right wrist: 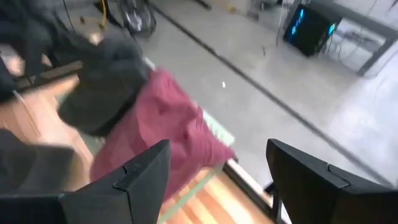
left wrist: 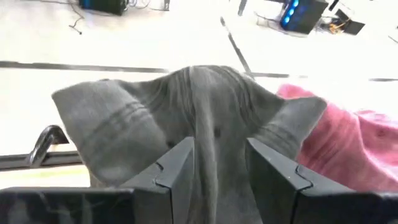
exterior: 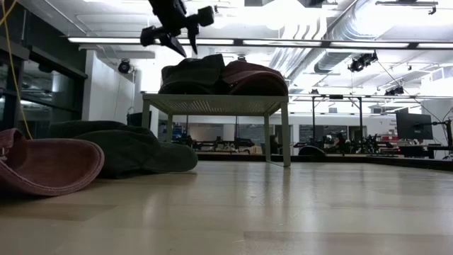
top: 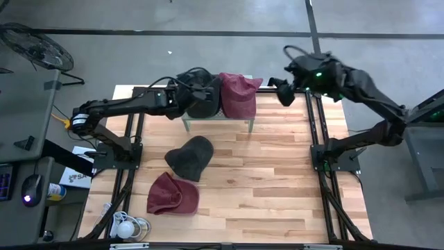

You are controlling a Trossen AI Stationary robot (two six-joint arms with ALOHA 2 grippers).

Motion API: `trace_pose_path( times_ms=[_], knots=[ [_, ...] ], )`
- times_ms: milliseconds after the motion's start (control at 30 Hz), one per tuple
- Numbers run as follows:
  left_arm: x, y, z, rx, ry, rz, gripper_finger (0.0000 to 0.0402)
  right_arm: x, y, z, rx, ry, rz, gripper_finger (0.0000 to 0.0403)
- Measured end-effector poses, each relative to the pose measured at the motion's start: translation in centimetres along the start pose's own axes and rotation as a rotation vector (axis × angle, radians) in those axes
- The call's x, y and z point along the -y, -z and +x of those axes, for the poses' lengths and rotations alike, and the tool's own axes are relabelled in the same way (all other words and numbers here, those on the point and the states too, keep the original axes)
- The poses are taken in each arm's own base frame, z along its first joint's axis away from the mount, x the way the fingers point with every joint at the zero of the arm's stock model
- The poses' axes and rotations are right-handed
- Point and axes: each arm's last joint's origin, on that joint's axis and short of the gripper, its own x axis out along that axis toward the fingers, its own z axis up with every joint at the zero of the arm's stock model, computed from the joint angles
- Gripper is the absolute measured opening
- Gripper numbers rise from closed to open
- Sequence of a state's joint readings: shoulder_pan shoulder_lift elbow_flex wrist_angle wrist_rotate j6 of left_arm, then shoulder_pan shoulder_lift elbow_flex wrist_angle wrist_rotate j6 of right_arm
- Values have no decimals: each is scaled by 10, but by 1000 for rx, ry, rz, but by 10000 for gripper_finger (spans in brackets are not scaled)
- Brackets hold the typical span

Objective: Pick & Place hat
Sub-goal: Stack the left black cap on the red cap on the shelf, then stack the red cap on the red caps on the shelf

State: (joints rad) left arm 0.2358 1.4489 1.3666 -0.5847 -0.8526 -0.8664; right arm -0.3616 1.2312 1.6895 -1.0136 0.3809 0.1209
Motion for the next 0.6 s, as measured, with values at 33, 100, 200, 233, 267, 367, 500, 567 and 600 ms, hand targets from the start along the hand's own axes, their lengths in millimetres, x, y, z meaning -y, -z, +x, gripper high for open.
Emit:
trace_pose_path(
  times_ms=[33,100,200,233,267,367,500,567,600],
  knots=[
    [-1,-2,-2,2,2,2,142,-1,5,7,-21,4,4,258],
    [-2,-5,-4,7,8,4,142,-3,15,22,-63,3,16,258],
    [-5,-9,-9,9,22,2,142,-6,31,43,-105,-4,59,258],
    [-5,-10,-10,9,26,0,142,-7,34,48,-113,-15,76,258],
    [-6,-11,-11,11,30,-1,142,-7,38,52,-126,-25,90,258],
    [-9,-16,-16,19,40,8,143,-9,48,62,-144,-46,120,258],
    [-13,-23,-24,14,72,17,143,-11,57,69,-177,-48,129,258],
    [-16,-26,-28,6,94,21,143,-12,60,70,-193,-46,126,258],
    [-17,-28,-30,3,103,24,143,-12,62,71,-202,-46,130,258]
  ],
)
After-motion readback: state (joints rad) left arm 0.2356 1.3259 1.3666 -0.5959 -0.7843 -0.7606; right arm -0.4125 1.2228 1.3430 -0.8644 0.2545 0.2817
